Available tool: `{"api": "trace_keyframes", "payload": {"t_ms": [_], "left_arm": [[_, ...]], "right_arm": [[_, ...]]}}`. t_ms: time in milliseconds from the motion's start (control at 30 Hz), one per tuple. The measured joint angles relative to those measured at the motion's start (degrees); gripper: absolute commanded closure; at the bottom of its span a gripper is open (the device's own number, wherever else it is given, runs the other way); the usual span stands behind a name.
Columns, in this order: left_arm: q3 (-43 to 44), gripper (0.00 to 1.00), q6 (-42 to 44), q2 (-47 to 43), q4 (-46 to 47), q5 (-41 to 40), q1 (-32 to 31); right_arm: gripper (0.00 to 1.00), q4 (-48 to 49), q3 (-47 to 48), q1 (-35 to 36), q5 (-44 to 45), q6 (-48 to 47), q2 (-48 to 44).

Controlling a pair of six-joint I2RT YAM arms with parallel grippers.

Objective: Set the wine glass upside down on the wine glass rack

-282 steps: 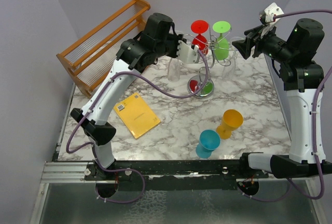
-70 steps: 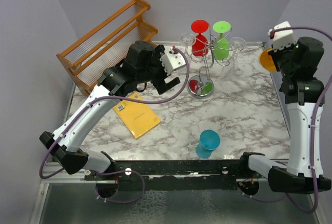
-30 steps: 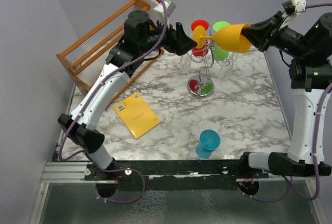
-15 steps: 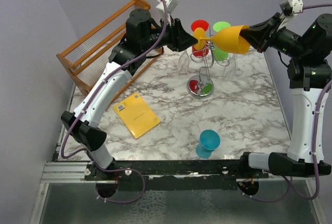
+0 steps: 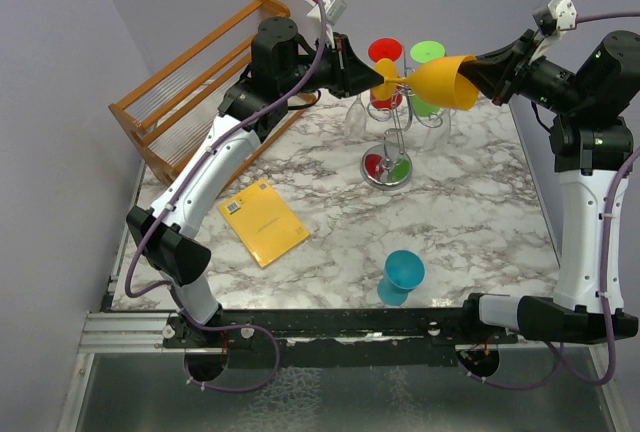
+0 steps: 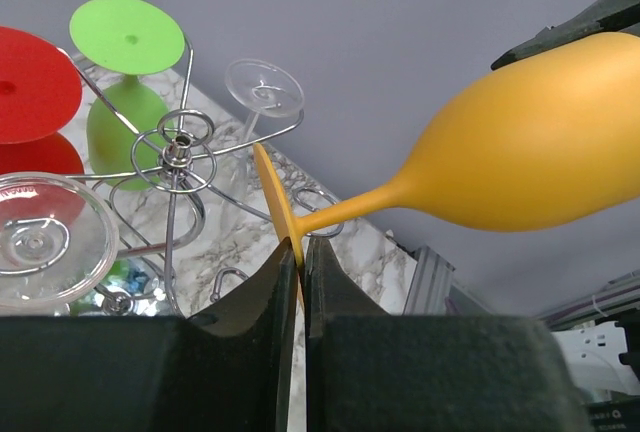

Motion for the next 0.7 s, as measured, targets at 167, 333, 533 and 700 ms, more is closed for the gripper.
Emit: {"api": "trace_keyframes", "payload": {"t_ms": [167, 333, 533, 700], "left_arm": [[0.0, 1.0, -0.8, 0.3, 0.2, 0.0, 0.1], [-0.3, 1.0, -0.9, 0.3, 0.6, 0.0, 1.0], [-1.8, 1.0, 0.5, -1.0, 0.4, -0.2, 4.2], [-3.3, 1.0, 3.3, -4.1, -0.7, -1.4, 7.0]], "right_arm": [[0.93, 0.0, -0.5, 0.0, 0.0, -0.4, -0.3], [0.75, 0.1, -1.3, 0.2, -0.9, -0.9, -1.3], [0.59, 0.0, -1.6, 0.3, -1.1, -2.0, -1.8], [0.53, -0.5, -1.5, 0.3, -1.0, -3.4, -2.0]]}}
